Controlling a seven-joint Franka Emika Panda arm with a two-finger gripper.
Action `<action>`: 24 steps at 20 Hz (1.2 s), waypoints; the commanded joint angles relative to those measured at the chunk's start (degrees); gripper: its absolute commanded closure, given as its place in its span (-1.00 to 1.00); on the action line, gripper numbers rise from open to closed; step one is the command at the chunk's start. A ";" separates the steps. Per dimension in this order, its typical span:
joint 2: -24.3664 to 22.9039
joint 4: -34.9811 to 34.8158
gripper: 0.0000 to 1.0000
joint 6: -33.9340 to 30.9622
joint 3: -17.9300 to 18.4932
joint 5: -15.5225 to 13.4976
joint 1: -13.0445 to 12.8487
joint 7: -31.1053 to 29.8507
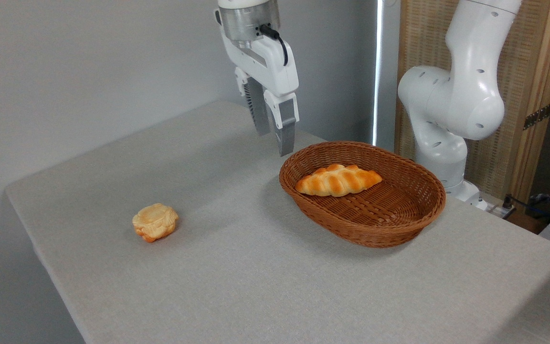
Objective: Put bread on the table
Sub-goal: 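Move the open gripper over the basket and lower onto the braided roll, then close the gripper on the middle of the braided roll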
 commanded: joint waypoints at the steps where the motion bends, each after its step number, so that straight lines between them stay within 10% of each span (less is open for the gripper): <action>1: -5.88 -6.46 -1.00 -0.64 0.55 -0.12 -3.92 3.31; 9: -17.84 -19.82 -1.00 -0.81 1.34 0.15 -3.66 10.08; 12: -18.81 -23.08 -1.00 -0.99 1.34 3.83 -3.75 10.70; 24: -17.68 -27.74 -1.00 1.73 1.34 4.02 -4.01 12.98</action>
